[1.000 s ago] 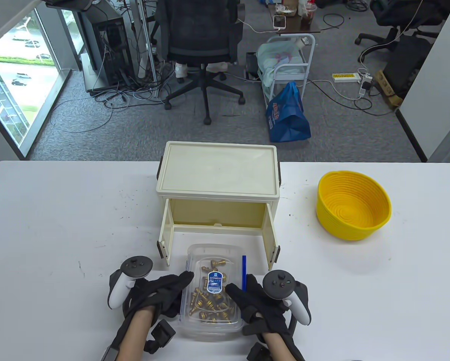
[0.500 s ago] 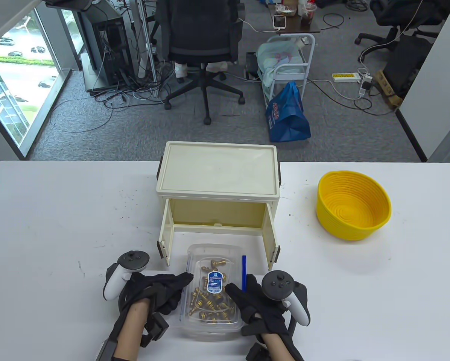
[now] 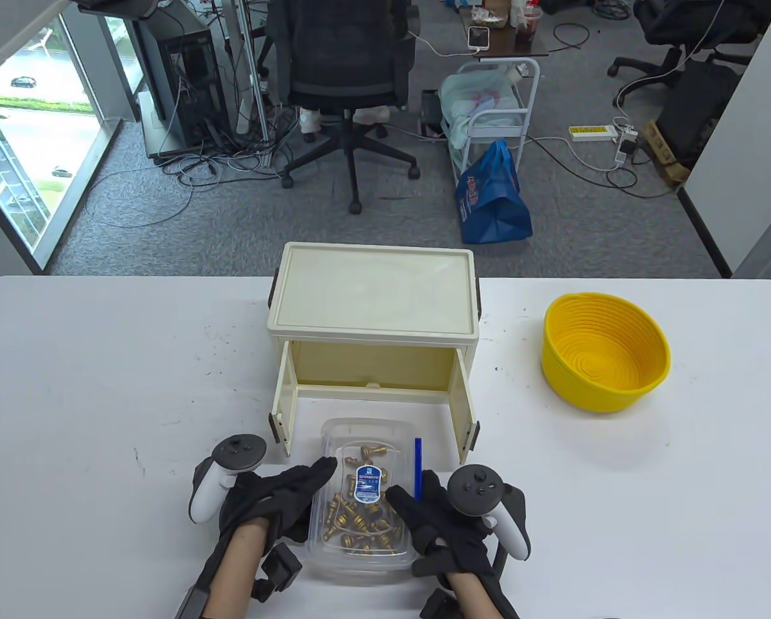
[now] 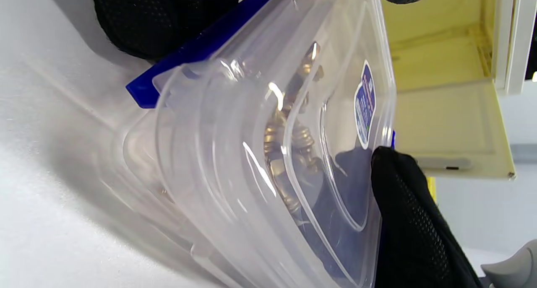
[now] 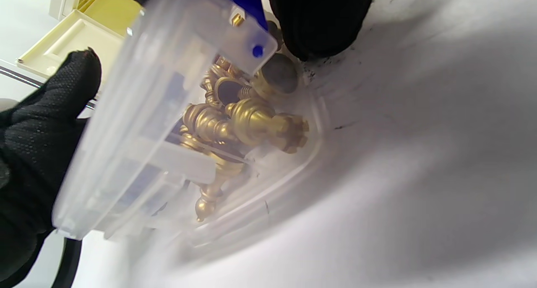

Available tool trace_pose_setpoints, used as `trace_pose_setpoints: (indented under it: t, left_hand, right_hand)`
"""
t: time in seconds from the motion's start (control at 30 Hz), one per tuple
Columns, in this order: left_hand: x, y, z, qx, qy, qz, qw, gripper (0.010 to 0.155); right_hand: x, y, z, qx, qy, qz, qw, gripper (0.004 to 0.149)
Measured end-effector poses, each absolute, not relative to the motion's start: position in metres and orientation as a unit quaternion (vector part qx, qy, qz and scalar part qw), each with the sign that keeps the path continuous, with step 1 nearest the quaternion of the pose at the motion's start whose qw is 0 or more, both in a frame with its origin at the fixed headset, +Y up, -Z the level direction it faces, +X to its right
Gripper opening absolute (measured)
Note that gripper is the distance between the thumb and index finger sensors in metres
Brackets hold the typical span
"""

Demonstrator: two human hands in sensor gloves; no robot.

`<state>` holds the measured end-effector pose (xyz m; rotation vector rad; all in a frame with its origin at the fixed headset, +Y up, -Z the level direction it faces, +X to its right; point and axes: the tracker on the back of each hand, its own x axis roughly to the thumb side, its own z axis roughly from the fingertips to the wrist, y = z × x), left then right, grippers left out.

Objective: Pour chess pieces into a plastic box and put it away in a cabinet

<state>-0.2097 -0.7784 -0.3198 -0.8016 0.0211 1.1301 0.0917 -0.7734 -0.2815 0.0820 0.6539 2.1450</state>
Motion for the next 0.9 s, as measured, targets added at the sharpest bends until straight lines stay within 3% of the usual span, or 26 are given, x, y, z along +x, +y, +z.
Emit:
trace_pose_setpoints:
  t: [0.27, 0.5, 0.6, 0.73, 0.9]
  left_hand:
    - [-0.226, -0.79, -0.318, -0.366, 0.035, 0.574, 0.731, 0.095]
    - [-0.243, -0.785, -0.317, -0.351, 0.066, 0.554, 0.752, 0.092]
    - [-0.24, -0.78, -0.315, -0.364, 0.03, 0.581, 0.727, 0.083]
    - [-0.226, -0.764, -0.313, -0.335, 0.018, 0.499, 0.799, 0.075]
    - [-0.196, -0.749, -0.302, -0.276, -0.019, 0.352, 0.894, 0.079]
  right_hand:
    - [0.091, -0.773, -0.281, 0.029, 0.256, 0.864, 0.432, 0.082]
    - [0.089, -0.772, -0.279, 0.025, 0.247, 0.872, 0.421, 0.081]
    - [0.089, -0.771, -0.279, 0.025, 0.247, 0.872, 0.421, 0.081]
    - [0.089, -0.772, -0.279, 0.024, 0.246, 0.872, 0.422, 0.081]
    - [0.088, -0.771, -0.279, 0.025, 0.243, 0.875, 0.418, 0.08]
